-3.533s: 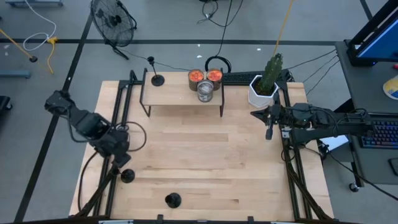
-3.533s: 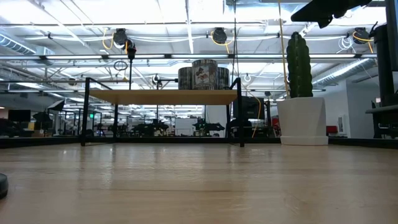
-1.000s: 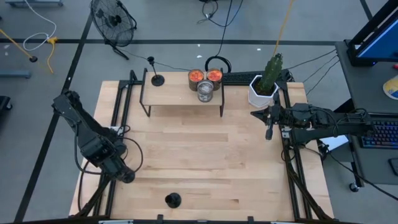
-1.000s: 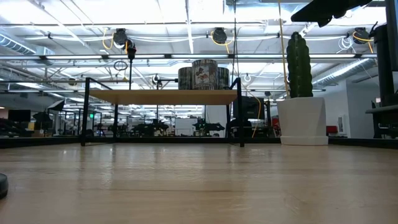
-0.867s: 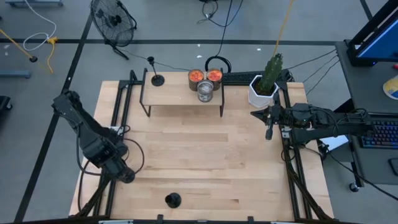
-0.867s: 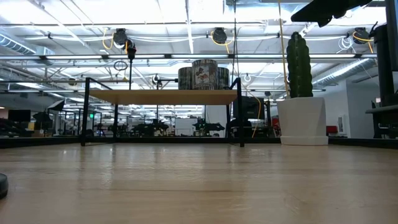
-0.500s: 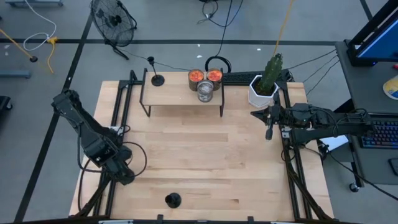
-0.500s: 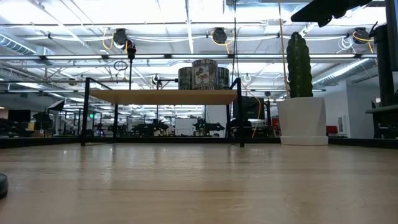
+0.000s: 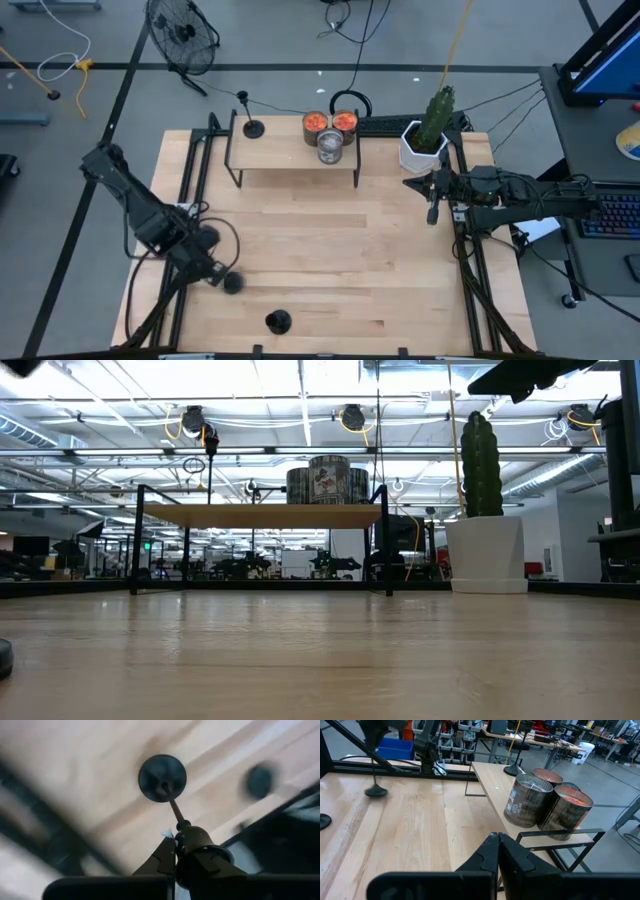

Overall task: Pick & Place candle stick holders
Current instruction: Put the top black candle holder on the shelf

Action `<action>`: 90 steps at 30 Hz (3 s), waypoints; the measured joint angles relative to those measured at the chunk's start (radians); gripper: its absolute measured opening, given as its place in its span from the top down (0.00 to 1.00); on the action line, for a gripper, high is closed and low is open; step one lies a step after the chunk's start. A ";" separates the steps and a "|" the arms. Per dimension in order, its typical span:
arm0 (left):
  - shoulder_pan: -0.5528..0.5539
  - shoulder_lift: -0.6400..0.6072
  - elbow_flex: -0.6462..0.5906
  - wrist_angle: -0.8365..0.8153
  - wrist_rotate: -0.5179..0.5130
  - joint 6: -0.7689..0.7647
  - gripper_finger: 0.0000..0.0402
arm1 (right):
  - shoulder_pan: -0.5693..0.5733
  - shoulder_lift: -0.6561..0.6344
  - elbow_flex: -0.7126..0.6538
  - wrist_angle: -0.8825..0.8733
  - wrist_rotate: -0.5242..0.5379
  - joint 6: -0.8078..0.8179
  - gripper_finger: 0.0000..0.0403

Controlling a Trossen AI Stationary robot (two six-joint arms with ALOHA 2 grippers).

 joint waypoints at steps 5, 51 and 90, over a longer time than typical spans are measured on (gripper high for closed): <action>0.079 -0.005 0.047 0.000 -0.170 0.100 0.96 | 0.000 0.000 0.000 0.004 0.000 0.000 1.00; 1.314 0.577 1.271 -0.369 -0.121 1.166 0.96 | 0.000 0.000 0.000 0.005 0.000 -0.001 1.00; 1.500 0.719 1.292 -0.385 -0.029 1.298 0.96 | -0.001 0.000 0.000 0.003 0.005 0.000 1.00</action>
